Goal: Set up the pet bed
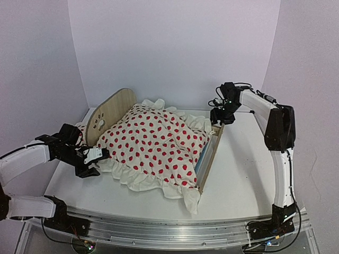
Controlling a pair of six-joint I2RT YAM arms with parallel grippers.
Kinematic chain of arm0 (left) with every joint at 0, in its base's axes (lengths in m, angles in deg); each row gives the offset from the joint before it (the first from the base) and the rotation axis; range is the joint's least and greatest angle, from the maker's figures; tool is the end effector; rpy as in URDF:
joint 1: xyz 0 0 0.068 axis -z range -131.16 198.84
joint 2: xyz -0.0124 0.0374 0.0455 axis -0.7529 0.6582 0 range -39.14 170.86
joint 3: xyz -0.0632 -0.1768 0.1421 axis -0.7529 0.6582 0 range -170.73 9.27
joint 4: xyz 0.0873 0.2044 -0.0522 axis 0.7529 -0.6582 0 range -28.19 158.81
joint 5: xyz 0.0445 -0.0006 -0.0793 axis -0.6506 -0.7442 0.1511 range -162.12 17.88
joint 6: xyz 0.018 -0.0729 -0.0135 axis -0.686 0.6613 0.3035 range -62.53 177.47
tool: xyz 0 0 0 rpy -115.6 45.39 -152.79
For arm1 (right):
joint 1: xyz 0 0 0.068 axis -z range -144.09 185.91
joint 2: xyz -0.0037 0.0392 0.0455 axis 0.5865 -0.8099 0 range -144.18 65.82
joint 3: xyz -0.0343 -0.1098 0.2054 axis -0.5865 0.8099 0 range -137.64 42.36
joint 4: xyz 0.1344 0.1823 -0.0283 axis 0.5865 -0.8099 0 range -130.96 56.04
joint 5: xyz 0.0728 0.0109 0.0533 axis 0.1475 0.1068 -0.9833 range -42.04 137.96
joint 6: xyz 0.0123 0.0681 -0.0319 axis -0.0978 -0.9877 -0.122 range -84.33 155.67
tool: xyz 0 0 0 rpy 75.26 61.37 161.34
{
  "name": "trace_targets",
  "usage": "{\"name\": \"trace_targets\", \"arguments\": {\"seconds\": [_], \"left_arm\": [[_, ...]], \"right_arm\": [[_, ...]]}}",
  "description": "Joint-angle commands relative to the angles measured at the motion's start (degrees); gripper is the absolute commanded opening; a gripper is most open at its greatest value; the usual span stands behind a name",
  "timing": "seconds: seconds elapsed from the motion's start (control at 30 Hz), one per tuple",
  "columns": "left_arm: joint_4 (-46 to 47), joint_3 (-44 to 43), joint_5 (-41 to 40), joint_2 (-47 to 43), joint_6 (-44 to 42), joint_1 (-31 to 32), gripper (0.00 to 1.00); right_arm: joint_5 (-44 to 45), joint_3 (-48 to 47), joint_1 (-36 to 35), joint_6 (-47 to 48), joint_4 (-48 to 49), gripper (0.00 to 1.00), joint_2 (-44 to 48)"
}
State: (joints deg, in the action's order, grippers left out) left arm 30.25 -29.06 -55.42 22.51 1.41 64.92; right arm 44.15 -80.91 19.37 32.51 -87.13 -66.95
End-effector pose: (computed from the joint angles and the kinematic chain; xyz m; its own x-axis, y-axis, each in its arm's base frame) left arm 0.1803 -0.0712 0.1640 -0.1452 0.8688 -0.4733 0.9239 0.2902 0.2493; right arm 0.4327 0.1330 0.1804 -0.8676 -0.2004 -0.4550 -0.2659 0.9603 0.0840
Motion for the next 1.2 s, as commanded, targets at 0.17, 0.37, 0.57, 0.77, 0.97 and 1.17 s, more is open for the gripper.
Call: {"name": "trace_targets", "arguments": {"seconds": [0.17, 0.37, 0.57, 0.77, 0.97, 1.17], "left_arm": [[26.80, -8.68, -6.12, 21.49, 1.01, -0.11, 0.57], [33.12, -18.76, -4.82, 33.69, -0.90, 1.11, 0.58], [34.52, -35.75, -4.81, 46.55, 0.94, 4.84, 0.60], [33.97, -49.34, -1.51, 56.98, 1.85, 7.78, 0.61], [32.61, -61.48, 1.09, 64.90, 5.00, 9.39, 0.62], [29.87, -75.85, -1.29, 70.79, 6.59, 7.26, 0.67]], "right_arm": [[-6.78, 25.29, -1.22, -0.02, -3.39, 0.62, 16.05], [-9.53, 45.04, -1.38, -6.02, 3.78, 0.62, 29.85], [-15.31, 67.35, -7.00, -21.03, 20.90, 0.60, 43.28], [-9.07, 77.91, -17.32, -32.98, 31.42, 0.59, 53.46], [0.16, 79.70, -31.09, -42.08, 41.22, 0.59, 54.06], [-0.82, 69.00, -42.11, -40.34, 43.81, 0.59, 42.42]]}}
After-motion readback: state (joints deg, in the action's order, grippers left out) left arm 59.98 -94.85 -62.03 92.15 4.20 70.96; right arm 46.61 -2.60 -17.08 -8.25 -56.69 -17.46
